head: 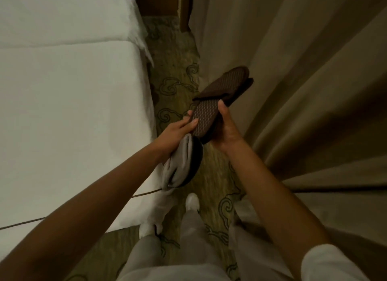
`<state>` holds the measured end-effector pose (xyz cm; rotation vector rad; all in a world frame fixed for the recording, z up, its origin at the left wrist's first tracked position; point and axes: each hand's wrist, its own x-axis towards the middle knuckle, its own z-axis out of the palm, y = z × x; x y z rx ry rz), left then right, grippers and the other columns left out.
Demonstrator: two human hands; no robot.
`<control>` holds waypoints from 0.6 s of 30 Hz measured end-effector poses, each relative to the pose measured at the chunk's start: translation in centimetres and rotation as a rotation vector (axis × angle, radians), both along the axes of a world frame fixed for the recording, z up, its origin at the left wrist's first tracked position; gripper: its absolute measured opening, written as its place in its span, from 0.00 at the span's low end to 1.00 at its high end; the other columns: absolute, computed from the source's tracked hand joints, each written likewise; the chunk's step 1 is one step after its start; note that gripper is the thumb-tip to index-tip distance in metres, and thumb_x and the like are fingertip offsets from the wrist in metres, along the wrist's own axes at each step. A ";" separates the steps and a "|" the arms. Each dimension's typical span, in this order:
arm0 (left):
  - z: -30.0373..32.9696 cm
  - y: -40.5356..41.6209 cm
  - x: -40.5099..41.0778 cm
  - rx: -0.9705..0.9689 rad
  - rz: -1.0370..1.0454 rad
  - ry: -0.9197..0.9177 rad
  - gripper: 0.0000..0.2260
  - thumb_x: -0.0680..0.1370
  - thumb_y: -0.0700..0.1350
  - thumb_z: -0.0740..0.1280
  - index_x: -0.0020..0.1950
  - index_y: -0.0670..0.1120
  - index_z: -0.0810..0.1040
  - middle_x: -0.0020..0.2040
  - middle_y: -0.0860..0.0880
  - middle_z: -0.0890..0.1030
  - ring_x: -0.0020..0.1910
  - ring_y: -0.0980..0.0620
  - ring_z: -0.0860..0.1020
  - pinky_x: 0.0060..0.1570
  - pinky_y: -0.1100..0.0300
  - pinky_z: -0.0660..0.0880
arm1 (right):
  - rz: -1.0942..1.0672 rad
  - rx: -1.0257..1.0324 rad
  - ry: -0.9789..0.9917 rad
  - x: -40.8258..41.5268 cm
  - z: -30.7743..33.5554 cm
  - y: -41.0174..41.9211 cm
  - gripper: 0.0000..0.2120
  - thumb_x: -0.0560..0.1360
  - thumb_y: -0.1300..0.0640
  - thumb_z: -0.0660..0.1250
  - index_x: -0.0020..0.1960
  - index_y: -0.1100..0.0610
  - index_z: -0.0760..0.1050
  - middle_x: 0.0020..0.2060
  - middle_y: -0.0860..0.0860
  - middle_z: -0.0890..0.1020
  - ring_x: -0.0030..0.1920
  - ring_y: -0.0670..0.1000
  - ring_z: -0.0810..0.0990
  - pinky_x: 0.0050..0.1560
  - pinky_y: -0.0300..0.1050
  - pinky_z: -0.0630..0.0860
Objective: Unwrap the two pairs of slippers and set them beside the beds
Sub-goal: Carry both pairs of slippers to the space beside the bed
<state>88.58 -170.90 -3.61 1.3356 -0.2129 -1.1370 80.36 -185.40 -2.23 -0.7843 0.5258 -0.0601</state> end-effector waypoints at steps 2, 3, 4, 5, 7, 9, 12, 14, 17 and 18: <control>-0.4 -0.9 0.7 0.023 0.064 -0.039 0.18 0.82 0.49 0.67 0.71 0.47 0.77 0.68 0.46 0.79 0.65 0.50 0.79 0.66 0.54 0.74 | 0.014 -0.063 0.021 1.6 -0.2 -1.7 0.45 0.60 0.39 0.82 0.70 0.62 0.74 0.64 0.62 0.80 0.65 0.62 0.80 0.69 0.60 0.75; -0.7 -1.4 1.1 0.021 0.093 -0.046 0.14 0.81 0.49 0.67 0.67 0.50 0.80 0.64 0.46 0.82 0.62 0.49 0.81 0.63 0.55 0.77 | 0.001 -0.080 0.030 2.4 -0.5 -2.5 0.43 0.62 0.41 0.82 0.69 0.62 0.75 0.65 0.62 0.80 0.66 0.62 0.79 0.68 0.61 0.75; -1.1 -1.9 1.4 0.004 0.132 -0.055 0.11 0.81 0.50 0.68 0.62 0.53 0.83 0.60 0.48 0.84 0.60 0.50 0.82 0.58 0.58 0.79 | -0.025 -0.105 0.043 3.1 -0.7 -3.3 0.39 0.64 0.43 0.81 0.69 0.62 0.75 0.65 0.61 0.81 0.65 0.61 0.80 0.67 0.60 0.76; -1.2 -2.2 1.8 -0.008 0.158 -0.064 0.08 0.81 0.50 0.68 0.57 0.56 0.85 0.58 0.50 0.85 0.58 0.52 0.83 0.54 0.61 0.79 | -0.058 -0.143 0.087 3.8 -1.0 -4.1 0.37 0.66 0.45 0.80 0.68 0.63 0.76 0.64 0.60 0.82 0.64 0.60 0.81 0.64 0.59 0.78; -1.3 -3.0 2.9 0.014 0.231 -0.096 0.06 0.79 0.51 0.70 0.51 0.59 0.86 0.54 0.53 0.86 0.55 0.54 0.84 0.51 0.62 0.80 | -0.130 -0.203 0.201 5.0 -1.7 -5.5 0.37 0.64 0.43 0.80 0.66 0.63 0.78 0.58 0.57 0.86 0.58 0.57 0.85 0.56 0.55 0.82; -2.1 -3.8 4.0 0.043 0.268 -0.101 0.04 0.78 0.51 0.70 0.48 0.57 0.86 0.51 0.51 0.86 0.54 0.49 0.84 0.56 0.53 0.80 | -0.179 -0.217 0.288 5.4 -2.6 -6.7 0.37 0.62 0.41 0.82 0.62 0.63 0.79 0.49 0.54 0.88 0.47 0.53 0.88 0.45 0.50 0.84; -3.1 -4.8 4.3 0.042 0.263 -0.102 0.04 0.78 0.50 0.70 0.48 0.56 0.85 0.51 0.50 0.86 0.54 0.48 0.84 0.58 0.50 0.78 | -0.248 -0.186 0.292 5.4 -3.6 -7.8 0.34 0.68 0.46 0.81 0.66 0.65 0.77 0.48 0.54 0.88 0.42 0.52 0.88 0.38 0.46 0.84; -3.7 -4.9 4.0 0.033 0.281 -0.054 0.05 0.78 0.49 0.70 0.50 0.55 0.85 0.53 0.49 0.86 0.54 0.49 0.84 0.54 0.52 0.79 | -0.288 -0.145 0.273 5.3 -4.2 -8.2 0.31 0.70 0.53 0.80 0.68 0.64 0.77 0.58 0.59 0.85 0.54 0.58 0.87 0.51 0.55 0.84; -4.2 -4.7 3.8 0.018 0.316 -0.033 0.06 0.80 0.50 0.68 0.54 0.56 0.84 0.56 0.49 0.86 0.56 0.49 0.84 0.54 0.54 0.80 | -0.310 0.007 0.286 4.9 -4.8 -8.4 0.22 0.74 0.56 0.76 0.66 0.62 0.79 0.59 0.59 0.85 0.59 0.62 0.84 0.57 0.60 0.82; -4.1 -4.6 3.8 0.020 0.334 -0.036 0.06 0.80 0.50 0.68 0.55 0.56 0.83 0.57 0.50 0.85 0.57 0.49 0.84 0.56 0.54 0.80 | -0.335 0.045 0.309 4.7 -5.0 -8.7 0.18 0.75 0.56 0.74 0.63 0.61 0.81 0.56 0.58 0.86 0.57 0.62 0.84 0.53 0.58 0.83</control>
